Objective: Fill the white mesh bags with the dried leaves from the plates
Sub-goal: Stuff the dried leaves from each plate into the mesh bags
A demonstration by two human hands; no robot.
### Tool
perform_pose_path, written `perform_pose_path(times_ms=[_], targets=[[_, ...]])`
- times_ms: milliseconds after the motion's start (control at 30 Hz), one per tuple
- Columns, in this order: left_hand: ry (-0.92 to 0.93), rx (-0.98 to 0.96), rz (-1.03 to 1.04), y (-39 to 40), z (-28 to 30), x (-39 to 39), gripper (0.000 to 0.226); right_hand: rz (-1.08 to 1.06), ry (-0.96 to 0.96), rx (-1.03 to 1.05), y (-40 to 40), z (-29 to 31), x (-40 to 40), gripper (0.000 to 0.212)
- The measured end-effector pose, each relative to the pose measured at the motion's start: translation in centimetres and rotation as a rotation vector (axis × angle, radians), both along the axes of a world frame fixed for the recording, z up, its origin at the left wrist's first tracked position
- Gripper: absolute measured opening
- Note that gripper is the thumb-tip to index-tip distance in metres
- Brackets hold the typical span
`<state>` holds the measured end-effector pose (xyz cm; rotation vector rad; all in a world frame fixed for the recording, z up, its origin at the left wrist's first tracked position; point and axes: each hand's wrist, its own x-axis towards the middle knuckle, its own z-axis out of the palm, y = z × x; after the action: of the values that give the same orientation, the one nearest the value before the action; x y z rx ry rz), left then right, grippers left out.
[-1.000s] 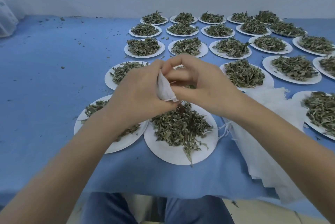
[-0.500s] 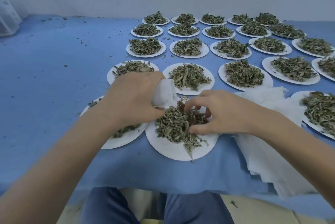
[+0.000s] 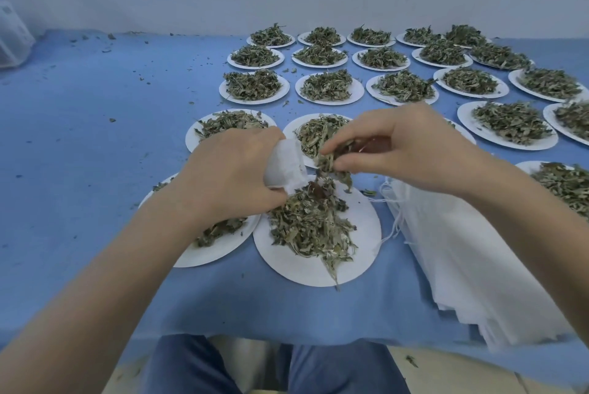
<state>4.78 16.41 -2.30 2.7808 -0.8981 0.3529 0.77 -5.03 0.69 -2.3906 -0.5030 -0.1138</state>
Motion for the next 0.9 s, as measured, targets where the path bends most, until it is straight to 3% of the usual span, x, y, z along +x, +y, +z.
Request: perform_pose_path(times_ms=[100,333,500,600,667,800,900], targets=[[0.004,-0.017,-0.019,-0.1,0.1,0.1,0.036,0.041,-0.012,0.063,0.7,0.6,0.0,0.022],[0.035,-0.158,-0.053,-1.0,-0.1,-0.2,0.031,0.035,-0.129,-0.020,2.8,-0.3,0.3,0.026],[0.041,-0.190,-0.034,-1.0,0.0,-0.2,0.034,0.072,0.034,0.037,2.7,-0.6,0.3,0.038],[0.040,-0.210,-0.027,-0.8,0.1,-0.2,0.034,0.087,0.073,0.199,2.8,-0.8,0.2,0.029],[0.036,-0.219,-0.028,-0.7,0.1,-0.4,0.036,0.025,0.027,0.253,3.2,-1.2,0.4,0.027],[0.045,-0.225,-0.036,-0.9,0.0,-0.4,0.028,-0.027,-0.159,0.148,4.2,-1.7,0.8,0.031],[0.037,-0.207,-0.036,-0.9,-0.1,-0.2,0.027,0.001,-0.171,0.119,4.4,-1.9,0.9,0.026]])
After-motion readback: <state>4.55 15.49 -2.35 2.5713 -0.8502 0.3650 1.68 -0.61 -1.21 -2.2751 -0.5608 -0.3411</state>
